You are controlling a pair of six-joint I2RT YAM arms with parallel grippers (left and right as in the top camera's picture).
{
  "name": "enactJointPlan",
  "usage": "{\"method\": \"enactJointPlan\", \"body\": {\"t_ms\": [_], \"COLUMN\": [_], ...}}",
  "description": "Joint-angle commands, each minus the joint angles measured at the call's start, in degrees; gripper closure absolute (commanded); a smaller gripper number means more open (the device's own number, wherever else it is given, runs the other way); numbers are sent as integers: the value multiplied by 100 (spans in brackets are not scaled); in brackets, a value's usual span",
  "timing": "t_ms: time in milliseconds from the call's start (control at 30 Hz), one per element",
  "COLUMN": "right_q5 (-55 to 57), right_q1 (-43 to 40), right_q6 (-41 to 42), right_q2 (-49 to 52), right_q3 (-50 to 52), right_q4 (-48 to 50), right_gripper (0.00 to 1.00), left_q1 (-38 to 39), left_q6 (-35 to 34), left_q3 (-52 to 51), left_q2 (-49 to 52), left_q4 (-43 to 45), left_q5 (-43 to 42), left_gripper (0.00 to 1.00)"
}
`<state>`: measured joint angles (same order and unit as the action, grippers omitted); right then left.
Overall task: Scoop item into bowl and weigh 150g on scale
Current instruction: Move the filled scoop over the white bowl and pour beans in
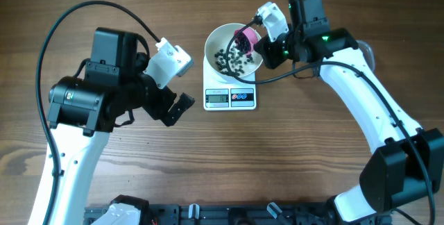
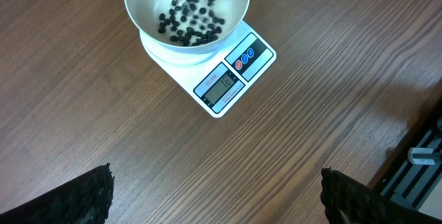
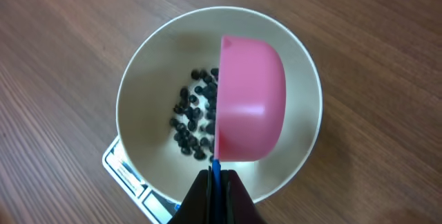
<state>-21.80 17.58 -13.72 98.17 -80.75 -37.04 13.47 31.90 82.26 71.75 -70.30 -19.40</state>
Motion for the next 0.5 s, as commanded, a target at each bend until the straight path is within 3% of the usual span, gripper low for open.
{"method": "enactJointPlan", "body": {"t_ms": [0,33,67,133,167,200,233,267,300,333,367,400,467], "right_q5": [470,-52,103,192,-7,579,422,149,643,560,243,772,968], "right_q1": [90,96,133,136,188,190,195,229,245,245,284,345,402], "right_q6": [68,160,-435,219,-396,-317,251,-321,-435,-138,-483,-940,-549], "right_q2": [-186,-157,-166,-162,-140,-166,-160,-131,-140,-133,-103,-131,-142], "right_q3": [-20,-20,-20,-20,-20,-20,-20,-20,-20,-20,-20,-20,-20], "right_q4": [42,92,-4,107,-11,-7,66,-55,-96,-57,-140,-254,-142], "right_gripper": [96,96,96,96,96,96,96,96,96,96,96,96,96], "left_q1": [-37,-37,-37,-37,-37,-37,-37,-37,-37,-37,-37,-37,-37], "left_q6": [90,87,90,90,87,90,90,90,90,87,87,87,87], "left_q3": [101,101,101,101,101,101,101,101,101,101,101,101,101], "left_q2": [22,22,22,22,22,22,22,22,22,22,22,22,22], "left_q4": [4,4,4,4,4,4,4,4,4,4,4,4,4], "left_q5": [-9,-7,-7,-9,-7,-9,-7,-9,-9,-7,-9,-9,-9], "left_gripper": [0,0,0,0,0,0,0,0,0,0,0,0,0]}}
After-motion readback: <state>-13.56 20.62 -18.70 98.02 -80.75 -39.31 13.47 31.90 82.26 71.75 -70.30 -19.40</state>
